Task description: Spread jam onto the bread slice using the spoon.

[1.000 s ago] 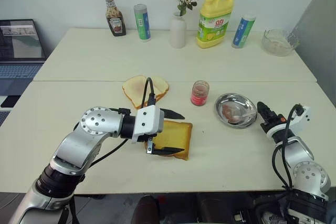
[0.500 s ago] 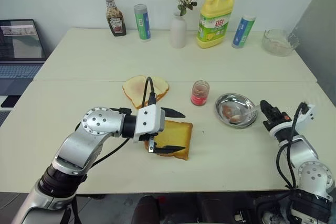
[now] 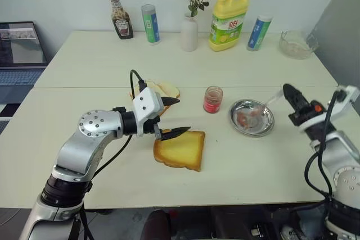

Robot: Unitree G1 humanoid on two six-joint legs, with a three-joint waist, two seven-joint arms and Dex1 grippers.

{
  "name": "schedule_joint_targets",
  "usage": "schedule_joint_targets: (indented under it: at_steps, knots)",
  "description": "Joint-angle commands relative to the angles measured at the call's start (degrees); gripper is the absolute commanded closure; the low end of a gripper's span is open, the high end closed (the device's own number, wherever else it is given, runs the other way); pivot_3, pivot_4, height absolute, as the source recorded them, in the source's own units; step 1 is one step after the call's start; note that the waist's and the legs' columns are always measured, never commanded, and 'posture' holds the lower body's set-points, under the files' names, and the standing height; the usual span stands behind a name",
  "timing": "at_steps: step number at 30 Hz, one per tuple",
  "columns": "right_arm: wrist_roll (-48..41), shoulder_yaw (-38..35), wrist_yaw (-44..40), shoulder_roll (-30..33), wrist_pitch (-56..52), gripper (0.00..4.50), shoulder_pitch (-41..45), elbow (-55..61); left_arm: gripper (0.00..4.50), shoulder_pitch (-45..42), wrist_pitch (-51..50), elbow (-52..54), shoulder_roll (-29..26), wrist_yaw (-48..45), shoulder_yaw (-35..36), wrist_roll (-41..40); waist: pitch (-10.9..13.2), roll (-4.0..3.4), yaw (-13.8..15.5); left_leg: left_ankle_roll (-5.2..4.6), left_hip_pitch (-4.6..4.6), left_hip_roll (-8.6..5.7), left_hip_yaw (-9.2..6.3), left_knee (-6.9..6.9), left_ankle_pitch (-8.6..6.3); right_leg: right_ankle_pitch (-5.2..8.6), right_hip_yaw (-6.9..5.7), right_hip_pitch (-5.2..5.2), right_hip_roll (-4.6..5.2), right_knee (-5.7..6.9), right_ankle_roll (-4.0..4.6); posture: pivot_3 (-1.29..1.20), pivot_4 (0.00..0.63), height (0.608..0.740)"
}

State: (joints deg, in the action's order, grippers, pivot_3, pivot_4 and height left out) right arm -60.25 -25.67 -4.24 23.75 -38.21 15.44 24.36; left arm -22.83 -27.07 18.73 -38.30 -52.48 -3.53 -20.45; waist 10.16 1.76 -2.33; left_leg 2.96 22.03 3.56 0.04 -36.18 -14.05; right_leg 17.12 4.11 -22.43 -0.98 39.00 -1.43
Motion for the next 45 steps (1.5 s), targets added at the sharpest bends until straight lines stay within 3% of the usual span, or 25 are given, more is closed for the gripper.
schedule_joint_targets:
  at_steps: [1, 7, 12, 20, 45]
  knots:
    - [-1.6, 2.2, 1.4, 1.4, -0.7, 4.49, 6.0, 3.4, 0.0, -0.6, 0.7, -1.4, 0.7, 2.2, 1.5, 0.5, 0.0, 0.02, 0.1, 0.0, 0.02, 0.01, -0.07, 0.0, 0.0, 0.0, -0.01, 0.0, 0.0, 0.0, 0.0, 0.0, 0.15, 0.74]
    - [4.8, 11.2, -0.5, 0.3, -0.8, 4.49, 17.1, -2.3, 0.0, -2.0, 0.8, -3.8, 1.8, 4.6, 1.0, 2.0, 0.0, 0.01, 0.2, 0.0, 0.15, 0.02, -0.11, -0.01, 0.0, -0.03, 0.0, -0.07, 0.0, -0.03, 0.06, 0.0, 0.15, 0.74]
    - [13.9, 17.0, -5.1, -1.2, 3.8, 4.49, 21.0, -8.6, 0.0, -2.4, 0.4, -3.8, 2.4, 5.6, 0.7, 2.1, 0.0, 0.02, 0.5, 0.01, 0.92, 0.0, -0.06, -0.19, 0.01, -0.22, -0.06, -0.82, 0.01, 0.09, 0.23, 0.0, 0.15, 0.74]
    - [27.4, 23.0, -12.9, -1.6, 12.9, 4.49, 22.7, -15.9, 0.0, -1.9, -1.9, -0.8, 3.4, 6.5, 0.0, 1.0, 0.0, 0.02, 0.7, 0.01, 0.98, -0.02, -0.02, -0.28, 0.01, -0.26, -0.08, -0.85, 0.05, 0.1, 0.18, 0.0, 0.15, 0.74]
    - [52.3, 32.1, -23.3, -2.6, 33.9, 4.49, 19.5, -26.4, 0.0, -2.7, -1.4, -0.9, 4.3, 5.8, -1.8, 2.0, 0.0, 0.02, 0.6, 0.0, 0.96, -0.02, -0.05, -0.67, 0.01, -0.26, -0.08, -0.85, 0.03, 0.49, 0.18, 0.0, 0.15, 0.74]
